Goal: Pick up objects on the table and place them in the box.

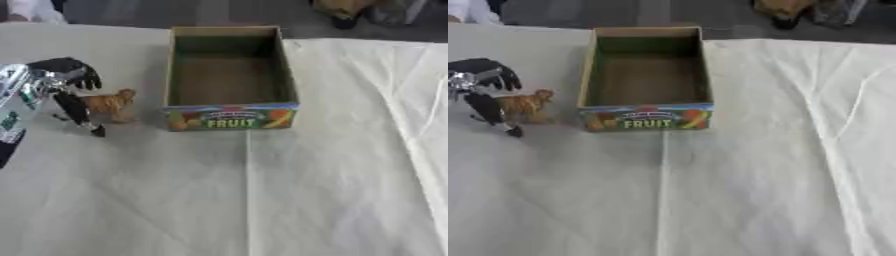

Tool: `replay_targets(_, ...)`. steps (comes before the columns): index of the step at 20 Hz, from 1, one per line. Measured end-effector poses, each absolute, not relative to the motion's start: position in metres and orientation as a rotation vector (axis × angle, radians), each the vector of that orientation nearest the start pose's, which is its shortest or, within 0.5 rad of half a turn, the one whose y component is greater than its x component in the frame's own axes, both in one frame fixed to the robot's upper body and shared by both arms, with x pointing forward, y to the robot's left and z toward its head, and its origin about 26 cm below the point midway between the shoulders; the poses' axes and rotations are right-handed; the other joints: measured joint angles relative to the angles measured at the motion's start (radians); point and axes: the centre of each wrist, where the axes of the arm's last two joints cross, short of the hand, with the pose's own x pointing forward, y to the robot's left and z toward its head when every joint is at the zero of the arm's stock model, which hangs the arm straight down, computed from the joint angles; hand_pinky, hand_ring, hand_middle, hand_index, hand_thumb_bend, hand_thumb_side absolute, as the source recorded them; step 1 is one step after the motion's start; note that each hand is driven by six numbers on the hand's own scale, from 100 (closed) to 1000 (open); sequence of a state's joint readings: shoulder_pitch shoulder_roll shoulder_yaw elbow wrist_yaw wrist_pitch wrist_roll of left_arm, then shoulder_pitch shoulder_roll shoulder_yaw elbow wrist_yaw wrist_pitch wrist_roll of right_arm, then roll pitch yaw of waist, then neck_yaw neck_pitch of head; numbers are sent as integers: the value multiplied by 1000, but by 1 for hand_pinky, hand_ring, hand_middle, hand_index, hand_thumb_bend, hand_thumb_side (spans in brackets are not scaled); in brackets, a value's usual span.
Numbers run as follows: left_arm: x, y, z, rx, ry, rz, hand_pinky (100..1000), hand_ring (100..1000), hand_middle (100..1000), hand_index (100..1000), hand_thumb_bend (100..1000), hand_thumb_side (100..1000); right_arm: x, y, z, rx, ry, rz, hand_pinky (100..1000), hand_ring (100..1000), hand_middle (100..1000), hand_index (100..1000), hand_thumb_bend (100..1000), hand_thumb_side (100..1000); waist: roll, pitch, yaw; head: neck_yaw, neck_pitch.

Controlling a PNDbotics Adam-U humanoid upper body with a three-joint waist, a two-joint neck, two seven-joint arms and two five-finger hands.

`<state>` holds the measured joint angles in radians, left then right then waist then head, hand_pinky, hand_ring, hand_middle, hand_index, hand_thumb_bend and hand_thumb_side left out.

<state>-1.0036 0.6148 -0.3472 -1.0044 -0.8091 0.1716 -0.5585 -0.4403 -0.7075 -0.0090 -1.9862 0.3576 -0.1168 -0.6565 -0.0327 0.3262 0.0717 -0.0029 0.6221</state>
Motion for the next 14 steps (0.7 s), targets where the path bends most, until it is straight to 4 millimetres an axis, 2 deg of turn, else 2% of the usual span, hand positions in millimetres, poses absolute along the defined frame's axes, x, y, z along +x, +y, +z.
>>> replay_targets(3, 470, 290, 245, 981, -1061, -1393, 757, 726, 624, 715, 834, 174, 301, -300, 281, 1256, 3086, -182, 792, 747, 735, 804, 444, 752, 0, 0, 1, 1, 0)
replay_targets(14, 469, 285, 245, 927, -1066, -1406, 734, 697, 600, 685, 805, 116, 301, -299, 281, 1262, 3099, -139, 792, 743, 731, 801, 444, 752, 0, 0, 2, 6, 0)
